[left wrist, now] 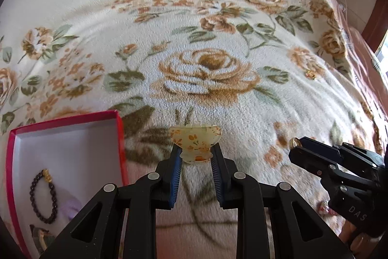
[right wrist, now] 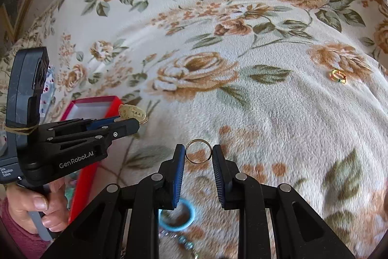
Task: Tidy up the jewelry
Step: 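Carry the claw clip and gold ring into the red box and open both grippers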
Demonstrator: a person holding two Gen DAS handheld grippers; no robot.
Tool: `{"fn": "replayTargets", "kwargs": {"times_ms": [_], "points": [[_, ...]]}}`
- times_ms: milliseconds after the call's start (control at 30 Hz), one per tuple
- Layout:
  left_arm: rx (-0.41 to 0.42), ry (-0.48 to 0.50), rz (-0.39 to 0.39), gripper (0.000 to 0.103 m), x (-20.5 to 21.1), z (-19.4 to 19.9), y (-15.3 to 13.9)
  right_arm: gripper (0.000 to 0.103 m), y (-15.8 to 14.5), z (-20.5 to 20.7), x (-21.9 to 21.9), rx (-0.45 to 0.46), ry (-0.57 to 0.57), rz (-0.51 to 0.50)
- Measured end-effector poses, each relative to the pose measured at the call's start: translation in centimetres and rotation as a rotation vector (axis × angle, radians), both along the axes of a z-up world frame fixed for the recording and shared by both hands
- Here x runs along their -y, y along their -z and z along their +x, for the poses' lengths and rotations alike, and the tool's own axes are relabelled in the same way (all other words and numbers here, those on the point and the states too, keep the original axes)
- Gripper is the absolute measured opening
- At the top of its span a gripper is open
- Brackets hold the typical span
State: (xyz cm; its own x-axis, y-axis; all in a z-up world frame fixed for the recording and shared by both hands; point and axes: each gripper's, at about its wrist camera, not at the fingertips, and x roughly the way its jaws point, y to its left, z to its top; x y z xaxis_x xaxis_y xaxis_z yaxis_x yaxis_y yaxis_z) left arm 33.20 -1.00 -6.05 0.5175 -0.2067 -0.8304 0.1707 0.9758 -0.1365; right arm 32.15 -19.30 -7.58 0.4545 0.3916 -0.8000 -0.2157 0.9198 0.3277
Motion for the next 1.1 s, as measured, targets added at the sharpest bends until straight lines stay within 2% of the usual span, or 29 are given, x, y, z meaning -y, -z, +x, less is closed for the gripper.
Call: {"fn": "replayTargets", "kwargs": {"times_ms": [400, 1100], "points": [[0.062, -0.049, -0.070, 0.023, -3.9, -7.3, -4.6, 0.023, -2.4, -3.1, -1.7, 0.031, -0.048, 0.046], [0.105, -0.134, -0.127, 0.023, -9.6, -16.6, -8.0, 0.023, -4.8, -7.6, -6.0, 0.050, -0.133, 0.084]]}}
